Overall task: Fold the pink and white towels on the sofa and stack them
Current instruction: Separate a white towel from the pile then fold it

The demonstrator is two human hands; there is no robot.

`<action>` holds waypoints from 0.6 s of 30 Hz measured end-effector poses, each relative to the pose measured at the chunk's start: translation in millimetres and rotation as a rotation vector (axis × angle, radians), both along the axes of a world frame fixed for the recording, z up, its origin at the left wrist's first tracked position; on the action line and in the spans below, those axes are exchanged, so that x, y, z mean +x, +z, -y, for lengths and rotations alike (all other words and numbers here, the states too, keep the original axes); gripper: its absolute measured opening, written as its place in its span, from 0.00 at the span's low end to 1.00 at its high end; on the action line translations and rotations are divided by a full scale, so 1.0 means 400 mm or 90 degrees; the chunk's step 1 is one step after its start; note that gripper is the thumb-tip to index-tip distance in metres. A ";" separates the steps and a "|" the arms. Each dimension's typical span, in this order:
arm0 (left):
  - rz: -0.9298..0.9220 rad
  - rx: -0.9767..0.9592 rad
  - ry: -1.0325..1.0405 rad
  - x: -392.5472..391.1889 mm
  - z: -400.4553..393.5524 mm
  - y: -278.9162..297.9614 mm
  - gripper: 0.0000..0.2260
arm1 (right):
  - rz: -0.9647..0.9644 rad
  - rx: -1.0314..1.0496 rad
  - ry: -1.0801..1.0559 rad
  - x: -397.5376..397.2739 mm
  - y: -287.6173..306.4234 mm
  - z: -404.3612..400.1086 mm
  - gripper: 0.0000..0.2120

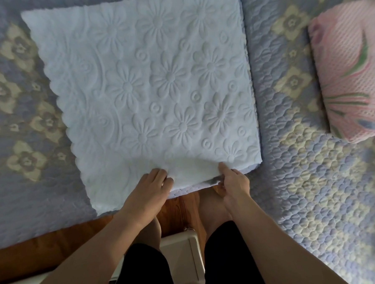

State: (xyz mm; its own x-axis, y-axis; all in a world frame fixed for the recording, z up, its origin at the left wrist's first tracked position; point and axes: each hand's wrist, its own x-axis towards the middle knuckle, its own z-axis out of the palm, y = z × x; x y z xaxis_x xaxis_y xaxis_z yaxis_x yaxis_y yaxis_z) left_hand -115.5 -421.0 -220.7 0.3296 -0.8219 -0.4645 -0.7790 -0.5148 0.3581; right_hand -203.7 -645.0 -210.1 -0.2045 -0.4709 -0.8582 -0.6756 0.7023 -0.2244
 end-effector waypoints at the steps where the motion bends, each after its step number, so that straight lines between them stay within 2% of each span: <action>1: 0.002 -0.003 0.001 -0.003 -0.002 0.000 0.17 | -0.006 -0.009 0.002 0.001 0.000 0.003 0.15; 5: 0.015 -0.009 0.001 -0.010 -0.006 -0.002 0.14 | 0.003 -0.065 -0.041 0.007 -0.003 0.028 0.08; 11: 0.016 -0.083 -0.006 -0.009 -0.031 -0.011 0.11 | 0.042 -0.046 -0.278 0.005 0.004 0.132 0.05; 14: 0.030 -0.101 0.005 -0.013 -0.040 -0.017 0.10 | 0.072 -0.040 -0.399 -0.004 -0.007 0.185 0.13; 16: 0.038 -0.092 0.038 -0.017 -0.044 -0.021 0.10 | 0.067 -0.029 -0.409 -0.015 -0.013 0.208 0.15; 18: 0.045 -0.073 0.065 -0.019 -0.045 -0.019 0.13 | 0.043 -0.026 -0.355 -0.022 -0.017 0.226 0.14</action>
